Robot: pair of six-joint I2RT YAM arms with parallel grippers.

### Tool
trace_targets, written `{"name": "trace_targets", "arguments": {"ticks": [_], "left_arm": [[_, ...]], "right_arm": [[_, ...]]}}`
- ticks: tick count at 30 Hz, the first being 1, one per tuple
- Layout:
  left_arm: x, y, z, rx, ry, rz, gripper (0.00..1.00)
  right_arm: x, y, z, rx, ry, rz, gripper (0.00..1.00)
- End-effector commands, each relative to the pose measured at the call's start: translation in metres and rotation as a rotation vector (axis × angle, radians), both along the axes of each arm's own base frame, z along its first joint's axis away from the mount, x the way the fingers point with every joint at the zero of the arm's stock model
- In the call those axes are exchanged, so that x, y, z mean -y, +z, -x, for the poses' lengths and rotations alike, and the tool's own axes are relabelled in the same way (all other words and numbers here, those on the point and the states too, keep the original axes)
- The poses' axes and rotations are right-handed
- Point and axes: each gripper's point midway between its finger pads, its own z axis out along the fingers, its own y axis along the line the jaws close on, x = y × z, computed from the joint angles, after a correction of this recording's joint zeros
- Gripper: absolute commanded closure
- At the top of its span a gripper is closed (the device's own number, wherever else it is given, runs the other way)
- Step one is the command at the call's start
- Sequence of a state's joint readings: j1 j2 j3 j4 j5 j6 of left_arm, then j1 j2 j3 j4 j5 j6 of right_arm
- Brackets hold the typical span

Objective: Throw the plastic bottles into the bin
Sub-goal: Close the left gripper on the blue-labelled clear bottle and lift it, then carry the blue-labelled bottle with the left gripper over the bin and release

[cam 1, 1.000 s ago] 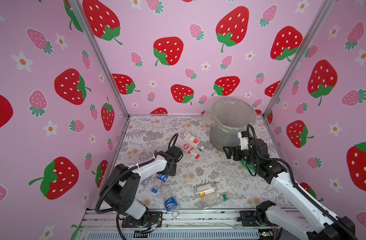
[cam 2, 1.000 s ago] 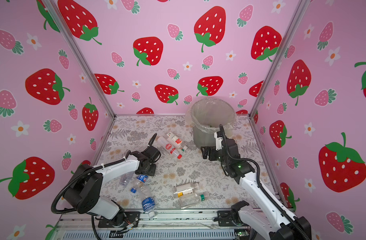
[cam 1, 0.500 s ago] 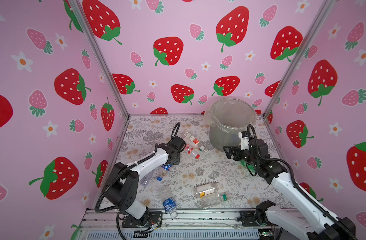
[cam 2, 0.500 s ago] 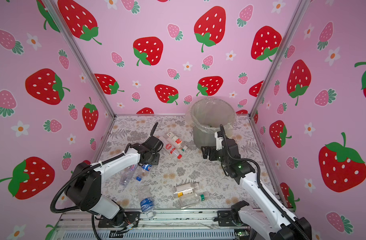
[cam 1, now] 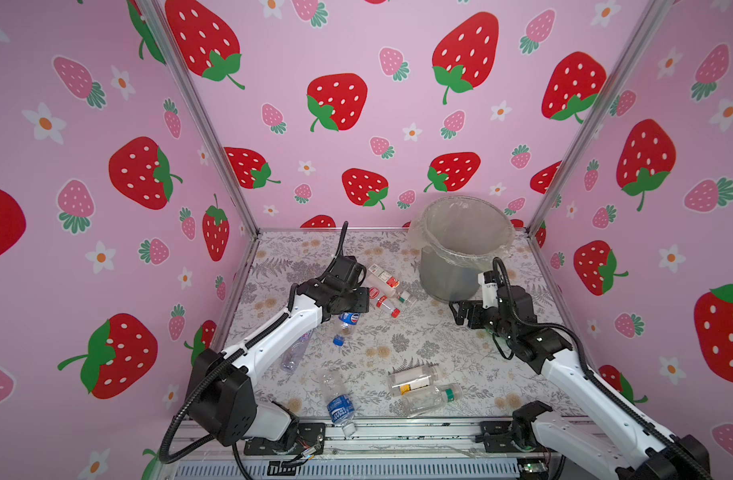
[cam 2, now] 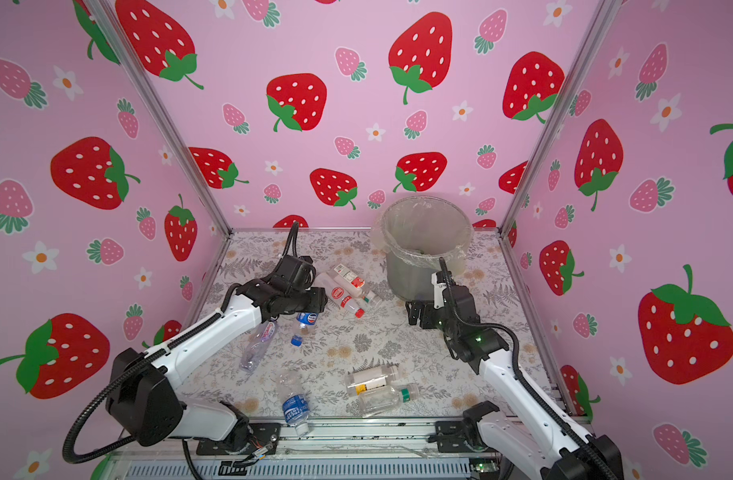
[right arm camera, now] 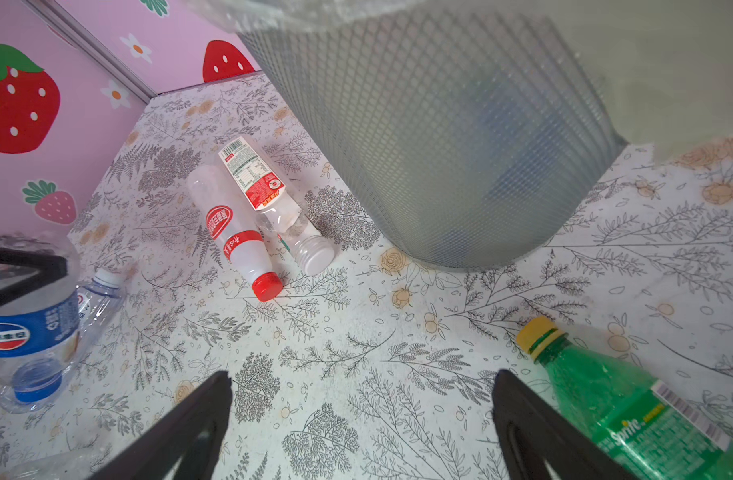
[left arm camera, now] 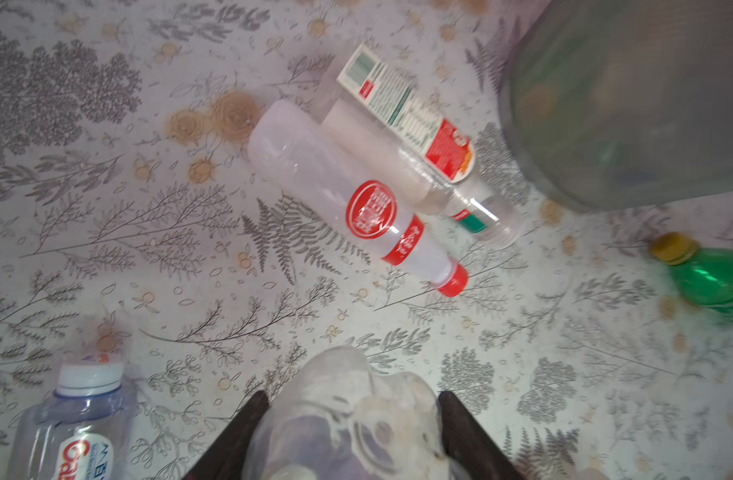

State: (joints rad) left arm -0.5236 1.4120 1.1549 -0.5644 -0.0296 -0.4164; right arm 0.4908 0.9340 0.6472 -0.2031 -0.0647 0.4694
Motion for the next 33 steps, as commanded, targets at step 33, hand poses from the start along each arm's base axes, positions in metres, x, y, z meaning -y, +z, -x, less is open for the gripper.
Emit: {"name": "trace_targets", "arguments": {"ticks": [33], "left_arm": [[0.134,0.333,-0.059,0.797,-0.343,0.891,0.36]], "right_arm": [[0.069,-0.044,0.027,-0.117,-0.343,0.071,0.01]]}}
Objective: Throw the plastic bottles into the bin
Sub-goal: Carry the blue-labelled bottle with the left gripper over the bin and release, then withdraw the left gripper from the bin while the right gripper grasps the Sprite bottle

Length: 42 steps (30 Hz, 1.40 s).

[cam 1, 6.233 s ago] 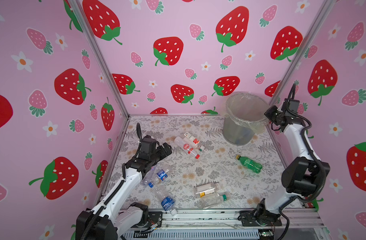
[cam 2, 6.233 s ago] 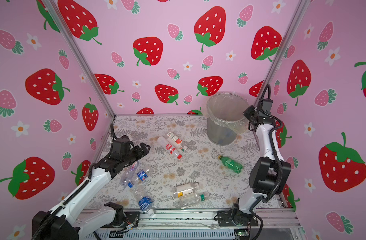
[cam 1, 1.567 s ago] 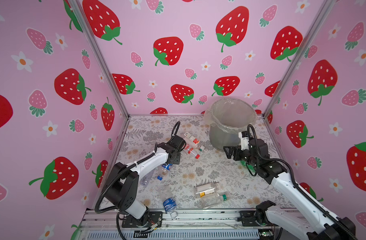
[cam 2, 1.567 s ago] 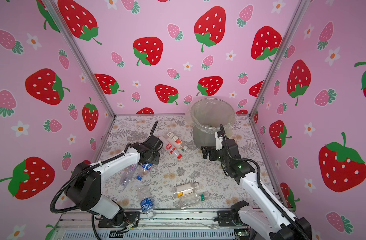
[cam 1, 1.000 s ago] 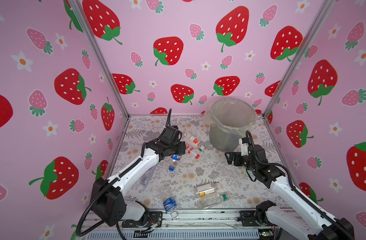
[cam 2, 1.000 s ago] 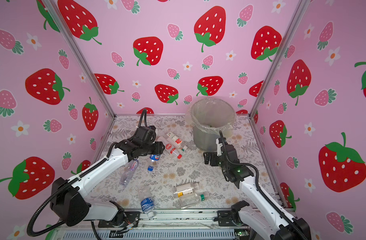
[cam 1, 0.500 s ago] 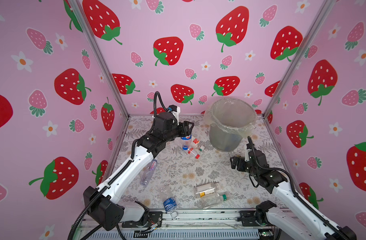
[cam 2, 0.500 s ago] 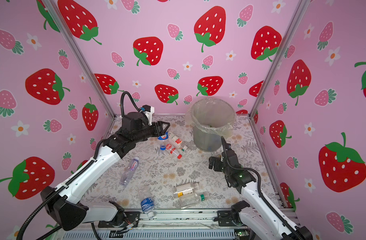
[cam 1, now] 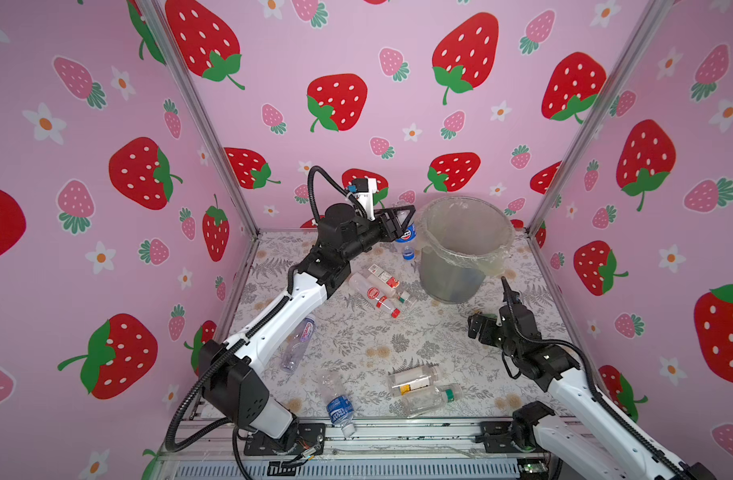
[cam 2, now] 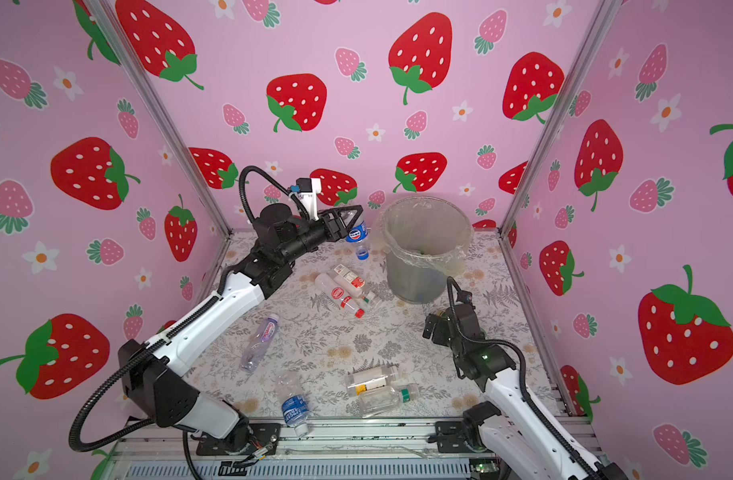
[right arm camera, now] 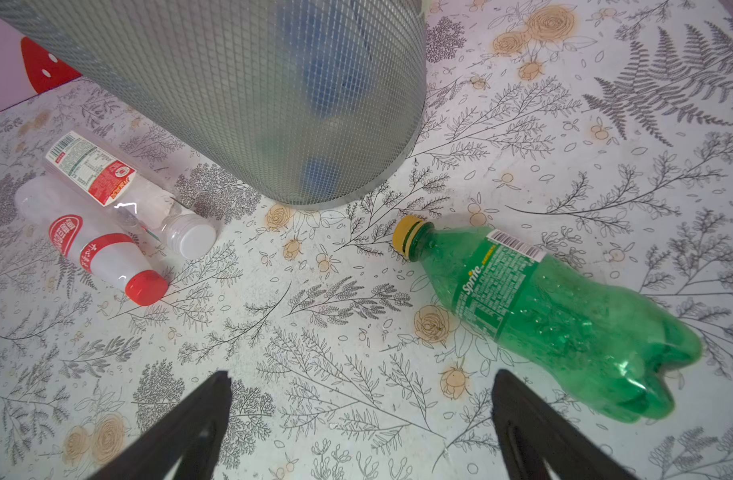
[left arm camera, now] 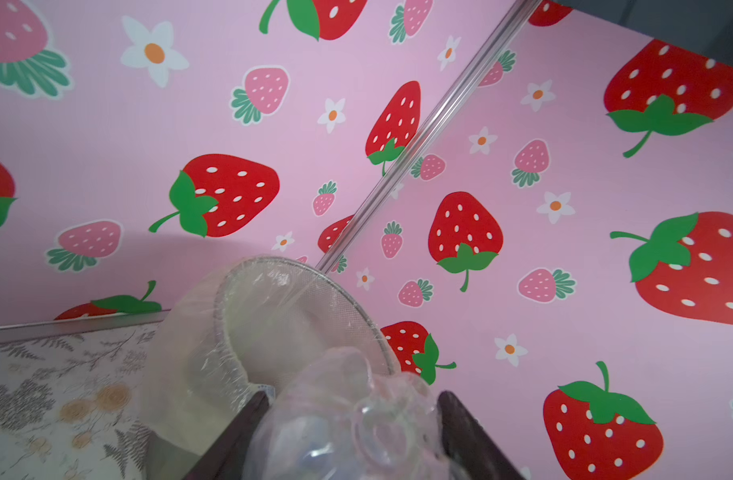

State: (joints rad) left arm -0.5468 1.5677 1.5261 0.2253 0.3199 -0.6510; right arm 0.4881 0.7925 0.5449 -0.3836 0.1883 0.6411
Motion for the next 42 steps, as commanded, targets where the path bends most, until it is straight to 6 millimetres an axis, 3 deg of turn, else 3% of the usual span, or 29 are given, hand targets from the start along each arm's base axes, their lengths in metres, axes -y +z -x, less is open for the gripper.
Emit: {"name": "trace_targets", "arguments": {"ticks": [1,5,10,15,17,18,22,26,29,35,42], "left_arm": [[0.017,0.062,0.008,0.179,-0.052,0.096,0.36],[0.042,0.075,-0.003,0.203,-0.092,0.160,0.36],[0.077,0.078,-0.019,0.220,-0.081,0.133,0.32],[0.121,0.053,-0.061,0.172,-0.047,0.041,0.13],[0.125,0.049,-0.071,0.155,-0.029,0.008,0.01],[0.124,0.047,-0.074,0.144,-0.012,-0.009,0.01],[0.102,0.062,-0.064,0.170,0.049,-0.046,0.01],[0.058,0.074,-0.047,0.172,0.164,-0.100,0.01],[0.032,0.072,-0.030,0.147,0.187,-0.165,0.01],[-0.020,0.033,-0.007,0.041,0.264,-0.287,0.01],[-0.099,-0.033,0.011,-0.119,0.391,-0.343,0.01]], "right_arm": [[0.006,-0.004,0.002,-0.010,-0.036,-0.002,0.01],[0.008,-0.002,0.003,-0.011,-0.039,0.006,0.01],[0.012,0.004,0.004,0.005,-0.049,0.015,0.01],[0.011,0.008,0.004,0.004,-0.055,-0.002,0.01],[0.009,0.009,0.003,0.000,-0.056,-0.009,0.01],[0.010,0.010,0.003,-0.002,-0.061,-0.012,0.01],[0.010,0.012,0.003,-0.017,-0.074,-0.014,0.01],[0.013,0.013,0.003,-0.026,-0.098,-0.014,0.01],[0.013,0.013,0.002,-0.036,-0.113,-0.026,0.01],[0.014,0.005,0.000,-0.096,-0.156,-0.031,0.01],[0.020,-0.006,0.003,-0.168,-0.272,-0.086,0.01]]}}
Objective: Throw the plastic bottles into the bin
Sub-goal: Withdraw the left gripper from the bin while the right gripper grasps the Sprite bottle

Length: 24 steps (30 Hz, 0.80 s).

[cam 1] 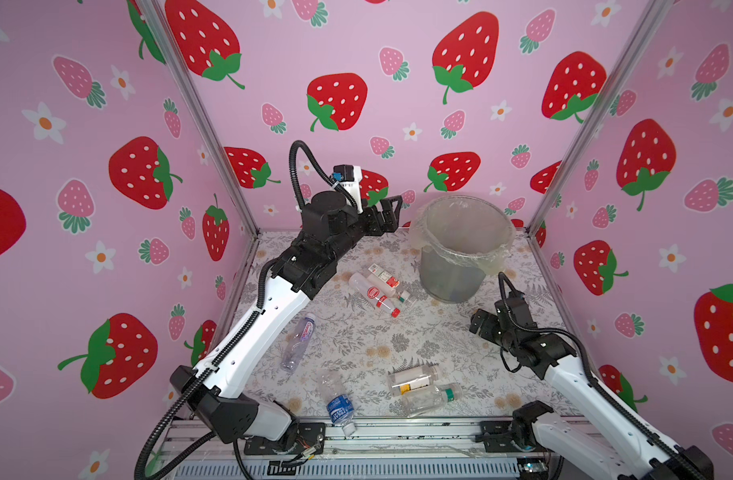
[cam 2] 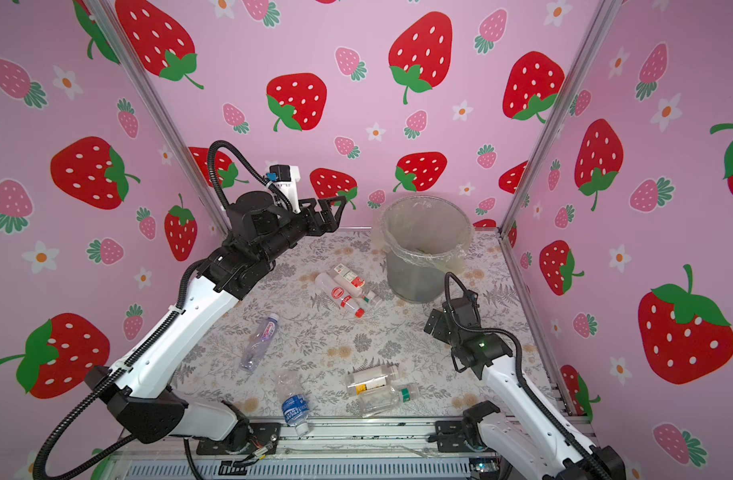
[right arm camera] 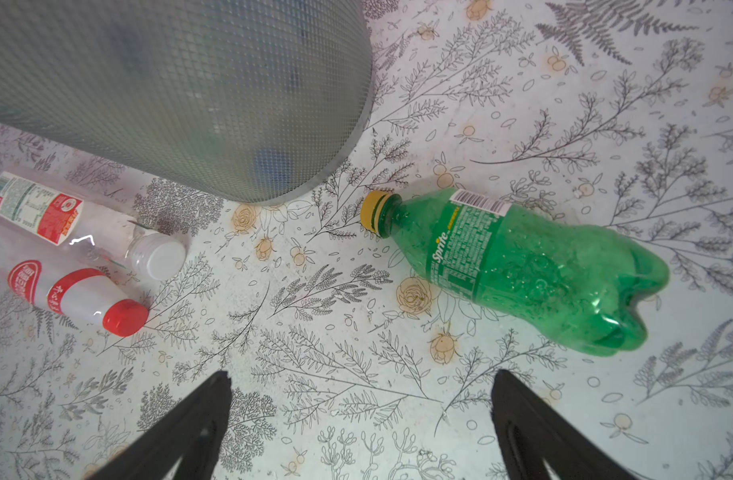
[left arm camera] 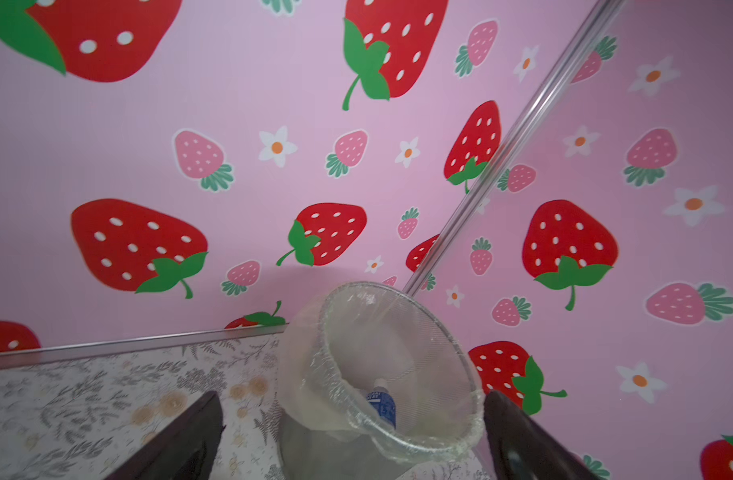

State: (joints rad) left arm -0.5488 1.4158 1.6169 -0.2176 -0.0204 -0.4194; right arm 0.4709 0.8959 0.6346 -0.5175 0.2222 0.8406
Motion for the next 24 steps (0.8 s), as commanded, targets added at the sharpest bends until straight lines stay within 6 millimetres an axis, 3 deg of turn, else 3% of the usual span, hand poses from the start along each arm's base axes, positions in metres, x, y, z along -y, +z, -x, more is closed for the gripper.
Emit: {"name": "trace_targets", "arguments": {"ticks": [1,9,15,24], "left_arm": [[-0.034,-0.050,-0.002,-0.129,0.087,-0.043,0.01],[-0.092,-0.100,0.019,-0.250,0.171,-0.094,0.01],[-0.119,-0.132,0.032,-0.327,0.207,-0.113,0.01],[-0.155,-0.169,0.045,-0.450,0.307,-0.127,0.01]], "right_arm": [[0.010,0.003,0.002,-0.029,-0.121,-0.044,0.01],[0.017,0.012,0.005,-0.054,-0.284,-0.145,0.01],[0.033,0.003,0.014,-0.094,-0.485,-0.210,0.01],[0.046,-0.003,0.014,-0.160,-0.648,-0.254,0.01]]}}
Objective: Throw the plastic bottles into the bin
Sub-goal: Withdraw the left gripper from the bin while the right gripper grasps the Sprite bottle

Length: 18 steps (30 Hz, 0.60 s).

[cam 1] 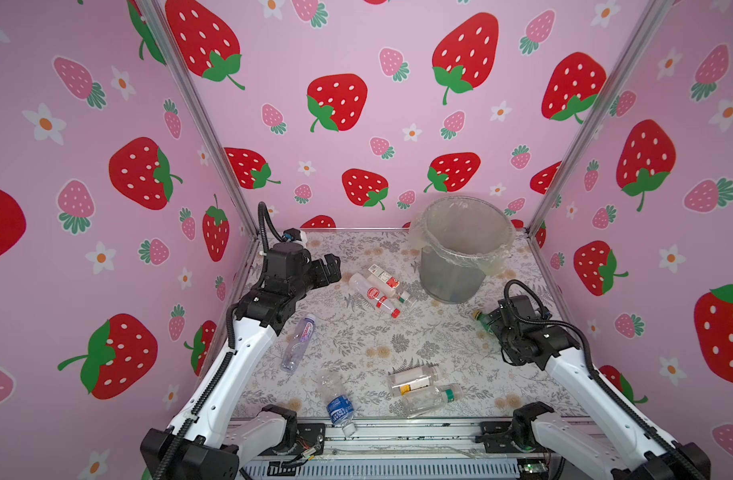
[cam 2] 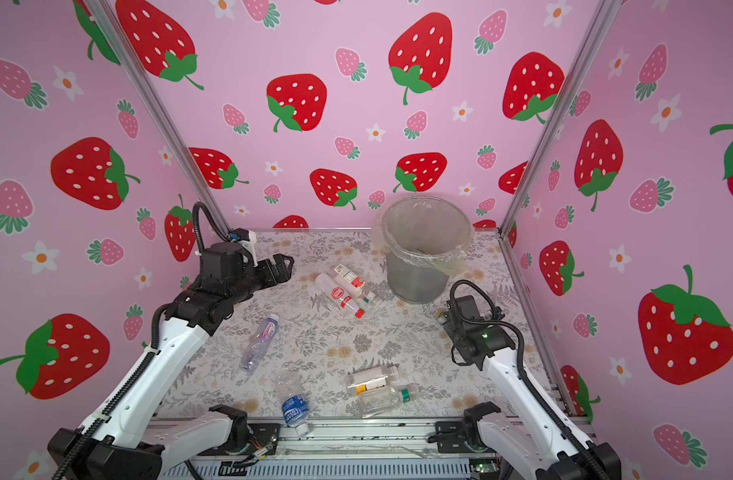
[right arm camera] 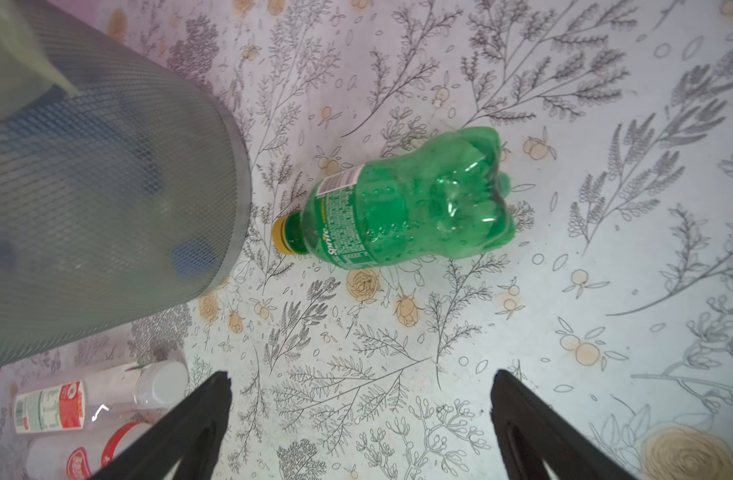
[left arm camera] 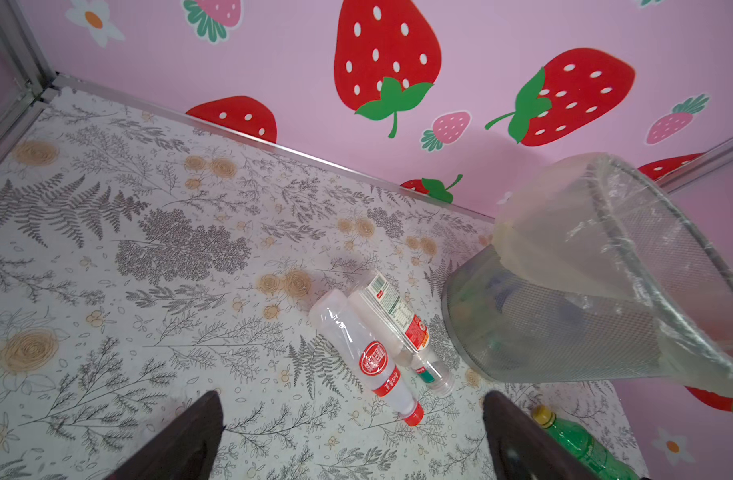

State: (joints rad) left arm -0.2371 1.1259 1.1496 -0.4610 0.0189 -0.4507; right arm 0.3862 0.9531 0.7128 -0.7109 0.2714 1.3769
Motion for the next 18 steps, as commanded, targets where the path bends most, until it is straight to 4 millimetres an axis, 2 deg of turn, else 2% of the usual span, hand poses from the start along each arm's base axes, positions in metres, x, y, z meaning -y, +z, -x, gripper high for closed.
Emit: {"name": "trace_targets", "arguments": {"ticks": [1,8,15,18], "left_arm": [[-0.014,-0.010,0.010,-0.054,0.037,-0.012,0.01],[-0.035,-0.032,0.017,-0.103,0.068,-0.070,0.01],[-0.049,-0.037,0.021,-0.114,0.102,-0.065,0.01],[-0.051,-0.037,0.024,-0.115,0.109,-0.061,0.01]], "right_arm": [[0.010,0.003,0.003,-0.038,-0.134,-0.040,0.01],[0.020,-0.008,0.002,-0.193,-0.283,-0.070,0.01],[0.010,-0.027,-0.007,-0.226,-0.327,-0.185,0.01],[0.015,-0.033,-0.003,-0.207,-0.436,-0.231,0.01]]}}
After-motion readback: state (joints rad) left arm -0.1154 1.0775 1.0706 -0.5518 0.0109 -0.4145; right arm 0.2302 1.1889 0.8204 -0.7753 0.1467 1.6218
